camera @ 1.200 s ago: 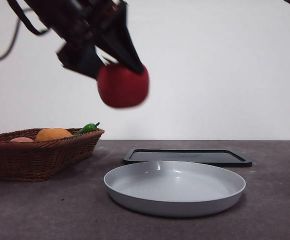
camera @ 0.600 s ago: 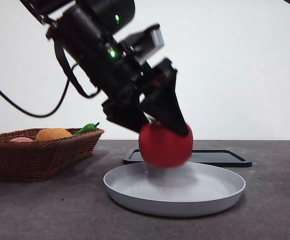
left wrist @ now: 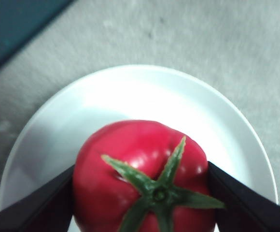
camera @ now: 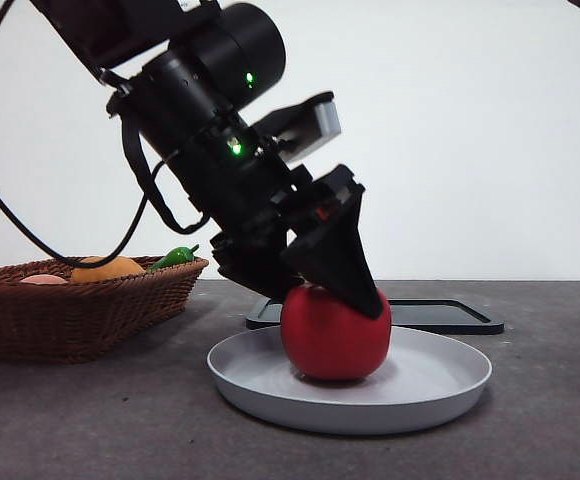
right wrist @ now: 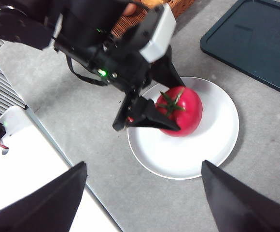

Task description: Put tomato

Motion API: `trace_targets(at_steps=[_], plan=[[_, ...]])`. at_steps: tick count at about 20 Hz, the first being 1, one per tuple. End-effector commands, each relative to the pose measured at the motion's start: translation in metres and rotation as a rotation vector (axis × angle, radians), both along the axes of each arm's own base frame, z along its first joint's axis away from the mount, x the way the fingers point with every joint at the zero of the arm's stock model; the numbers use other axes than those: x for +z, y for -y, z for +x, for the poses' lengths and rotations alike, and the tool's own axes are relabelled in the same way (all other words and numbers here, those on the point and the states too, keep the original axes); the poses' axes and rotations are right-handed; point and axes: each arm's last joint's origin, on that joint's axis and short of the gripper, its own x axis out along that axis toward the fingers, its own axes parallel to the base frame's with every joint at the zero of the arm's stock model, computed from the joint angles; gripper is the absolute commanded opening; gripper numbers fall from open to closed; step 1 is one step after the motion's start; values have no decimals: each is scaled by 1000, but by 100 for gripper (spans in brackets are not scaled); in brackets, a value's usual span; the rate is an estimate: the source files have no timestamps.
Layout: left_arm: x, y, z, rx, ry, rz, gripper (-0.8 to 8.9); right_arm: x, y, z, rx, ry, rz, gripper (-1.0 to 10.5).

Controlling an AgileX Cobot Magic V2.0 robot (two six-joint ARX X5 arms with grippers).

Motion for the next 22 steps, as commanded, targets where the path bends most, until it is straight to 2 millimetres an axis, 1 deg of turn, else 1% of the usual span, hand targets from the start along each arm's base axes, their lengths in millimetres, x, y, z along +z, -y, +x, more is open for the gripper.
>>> trace_targets(at_steps=[1,3,4,8,11,13,16,19,22], plan=[[-5,9,-4,-38,-5,12,338,5,-1,1,7,21,4,378],[-5,12,-5,-45,3,5,474,5,-1,1,7,22,4,378],[-4,12,-5,-44,5,4,482,5,-1,1,7,22,4,378],[-4,10,-3,-22,12,16,482,5,-1,1,7,22,4,378],[1,6,-1,0,16,18,484,5,-1,1,8,22,4,378],[8,3,-2,5,25,9,507,5,-1,1,7,22,4,378],[19,2,-4,5,48,-13,507,5,-1,1,7,23,4,378],[24,0,-5,6,55,-20,507,5,-1,1,8,22,4,378],[41,-8,-7,20,82,-44,505,5,-1,1,7,22,4,378]])
